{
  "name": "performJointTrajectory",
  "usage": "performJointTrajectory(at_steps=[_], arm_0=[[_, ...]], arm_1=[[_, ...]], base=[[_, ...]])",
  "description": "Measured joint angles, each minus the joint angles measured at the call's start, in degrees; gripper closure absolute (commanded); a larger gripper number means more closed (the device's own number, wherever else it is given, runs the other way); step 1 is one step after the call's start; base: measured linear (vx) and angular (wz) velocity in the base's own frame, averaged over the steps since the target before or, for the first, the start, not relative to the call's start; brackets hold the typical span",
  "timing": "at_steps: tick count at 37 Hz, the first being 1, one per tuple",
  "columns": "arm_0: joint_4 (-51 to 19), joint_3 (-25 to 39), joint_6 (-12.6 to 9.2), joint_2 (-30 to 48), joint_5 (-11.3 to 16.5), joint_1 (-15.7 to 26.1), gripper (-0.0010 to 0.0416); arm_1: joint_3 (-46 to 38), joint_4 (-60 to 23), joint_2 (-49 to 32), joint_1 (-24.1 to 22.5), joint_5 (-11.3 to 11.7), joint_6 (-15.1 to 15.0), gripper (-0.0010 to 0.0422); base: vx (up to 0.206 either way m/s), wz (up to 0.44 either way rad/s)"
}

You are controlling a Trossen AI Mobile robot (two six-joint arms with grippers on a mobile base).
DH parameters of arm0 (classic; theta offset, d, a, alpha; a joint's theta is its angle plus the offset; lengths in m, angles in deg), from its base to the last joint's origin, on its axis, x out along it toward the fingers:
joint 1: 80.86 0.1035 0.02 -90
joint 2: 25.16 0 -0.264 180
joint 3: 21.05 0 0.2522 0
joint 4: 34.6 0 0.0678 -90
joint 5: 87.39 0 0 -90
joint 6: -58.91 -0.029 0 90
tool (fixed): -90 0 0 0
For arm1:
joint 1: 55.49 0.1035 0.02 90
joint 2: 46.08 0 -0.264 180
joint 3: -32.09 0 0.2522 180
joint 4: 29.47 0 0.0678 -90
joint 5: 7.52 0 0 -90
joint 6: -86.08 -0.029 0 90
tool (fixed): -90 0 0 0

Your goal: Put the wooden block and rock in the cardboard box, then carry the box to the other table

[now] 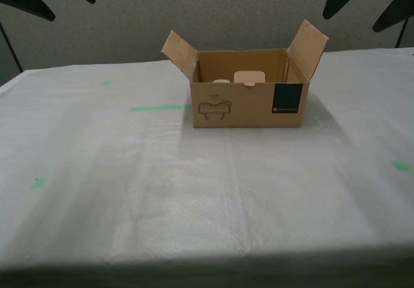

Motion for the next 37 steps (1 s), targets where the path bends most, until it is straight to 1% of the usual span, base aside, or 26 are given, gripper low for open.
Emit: performJointTrajectory(at_steps=[37], arm_0=[[0.0,0.0,0.0,0.0,0.0,0.0,0.0007]], arm_1=[[0.0,0.0,0.0,0.0,0.0,0.0,0.0073]], base=[[0.000,0.000]])
